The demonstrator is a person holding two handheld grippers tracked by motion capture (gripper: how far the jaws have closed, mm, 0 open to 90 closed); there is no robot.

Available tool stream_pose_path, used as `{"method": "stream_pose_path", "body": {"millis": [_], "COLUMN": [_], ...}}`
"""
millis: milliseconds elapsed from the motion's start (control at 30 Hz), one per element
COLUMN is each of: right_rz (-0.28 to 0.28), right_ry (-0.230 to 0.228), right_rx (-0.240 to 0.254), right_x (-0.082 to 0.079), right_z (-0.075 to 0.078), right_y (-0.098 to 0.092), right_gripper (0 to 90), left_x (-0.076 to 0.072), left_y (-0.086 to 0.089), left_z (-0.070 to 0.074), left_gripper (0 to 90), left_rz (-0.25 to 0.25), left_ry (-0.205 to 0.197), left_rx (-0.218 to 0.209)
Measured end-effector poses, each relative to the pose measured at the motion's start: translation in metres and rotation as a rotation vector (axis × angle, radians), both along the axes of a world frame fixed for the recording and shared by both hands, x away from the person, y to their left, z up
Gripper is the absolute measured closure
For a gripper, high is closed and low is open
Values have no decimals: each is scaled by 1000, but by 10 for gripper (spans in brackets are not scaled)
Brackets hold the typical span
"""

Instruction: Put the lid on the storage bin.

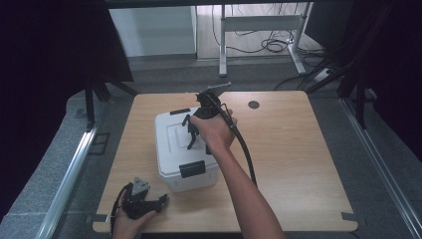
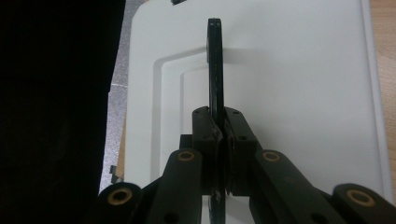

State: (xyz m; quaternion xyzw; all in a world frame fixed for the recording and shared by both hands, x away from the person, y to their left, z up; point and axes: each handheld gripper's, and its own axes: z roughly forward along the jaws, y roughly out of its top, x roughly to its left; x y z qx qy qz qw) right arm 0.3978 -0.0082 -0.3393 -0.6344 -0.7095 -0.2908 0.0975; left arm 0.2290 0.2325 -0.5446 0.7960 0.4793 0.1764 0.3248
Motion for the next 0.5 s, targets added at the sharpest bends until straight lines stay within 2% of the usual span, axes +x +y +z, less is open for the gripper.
{"method": "stream_pose_path", "body": {"millis": [267,367,467,500], "right_rz": [-3,-1,26,54], "right_ry": [17,24,6,-40], "right_rx": [-11,8,33,62], "right_x": [1,2,1,0], "right_z": [-16,-20,-24,-21], "right_y": [3,1,-1,-4], "right_gripper": [849,847,795,715], "left_x": [0,0,0,0], "left_y": [0,0,0,0], "left_z": [0,0,0,0], "left_gripper": [144,143,143,143], "left_rz": [1,1,0,0], "left_ry": [1,1,1,1], "left_rx": [-2,-2,-2,-2]}}
